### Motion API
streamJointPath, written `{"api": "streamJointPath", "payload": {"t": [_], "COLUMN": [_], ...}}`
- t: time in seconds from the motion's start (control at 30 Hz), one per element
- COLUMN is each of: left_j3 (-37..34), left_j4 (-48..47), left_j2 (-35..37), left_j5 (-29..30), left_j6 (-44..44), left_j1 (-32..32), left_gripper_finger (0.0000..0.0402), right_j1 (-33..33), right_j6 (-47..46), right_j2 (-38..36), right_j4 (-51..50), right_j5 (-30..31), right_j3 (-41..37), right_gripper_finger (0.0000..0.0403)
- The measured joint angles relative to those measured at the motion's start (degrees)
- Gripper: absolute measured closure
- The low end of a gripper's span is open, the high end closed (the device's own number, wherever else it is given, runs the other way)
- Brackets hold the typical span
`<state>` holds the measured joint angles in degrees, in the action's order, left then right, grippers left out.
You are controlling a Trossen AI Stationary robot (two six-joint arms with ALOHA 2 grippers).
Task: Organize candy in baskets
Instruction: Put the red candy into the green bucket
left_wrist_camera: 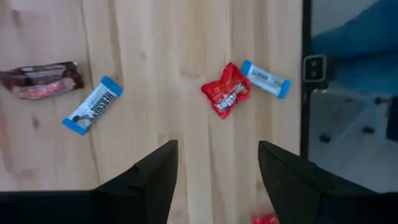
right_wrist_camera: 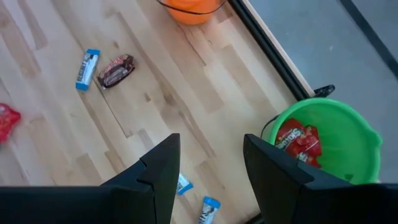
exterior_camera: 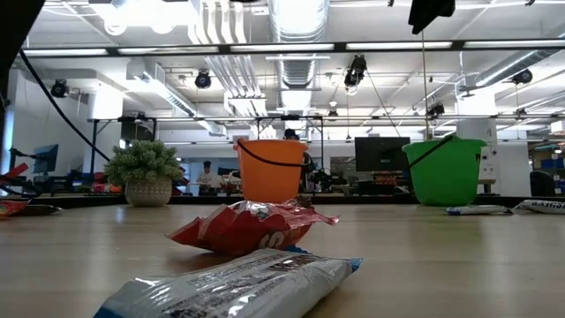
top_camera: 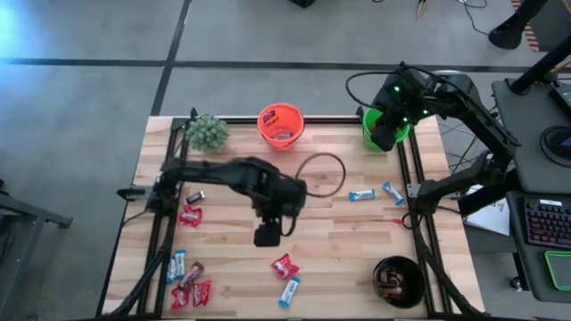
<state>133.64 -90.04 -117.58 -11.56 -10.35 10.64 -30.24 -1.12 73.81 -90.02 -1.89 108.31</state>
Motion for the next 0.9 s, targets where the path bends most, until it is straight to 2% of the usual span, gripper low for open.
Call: {"api": "streamJointPath", "payload": {"t": [0.17, 0.37, 0.63, 0.9], "left_j3": [0.0, 0.0, 0.2, 0.2], "left_j4": [0.0, 0.0, 1.2, 7.0], "left_j2": [-4.8, -11.4, -17.4, -19.7], "left_j5": [0.9, 6.2, 6.2, 6.2], "left_j6": [1.7, 6.8, 7.9, 7.7], "left_j1": [2.3, 5.3, 7.3, 7.6], "left_gripper_finger": [0.0176, 0.0173, 0.0173, 0.0173], "right_j1": [0.0, 0.0, 0.0, 0.0], "right_j6": [-2.5, -5.8, -7.9, -8.9], "right_j2": [-0.1, -0.5, -1.8, -2.7], "right_j4": [0.0, 0.0, 0.0, 0.0], "right_j5": [0.0, -0.1, -3.1, -3.1], "right_j3": [0.0, 0.0, 0.0, 0.0], "right_gripper_finger": [0.0236, 0.0236, 0.0236, 0.0236]}}
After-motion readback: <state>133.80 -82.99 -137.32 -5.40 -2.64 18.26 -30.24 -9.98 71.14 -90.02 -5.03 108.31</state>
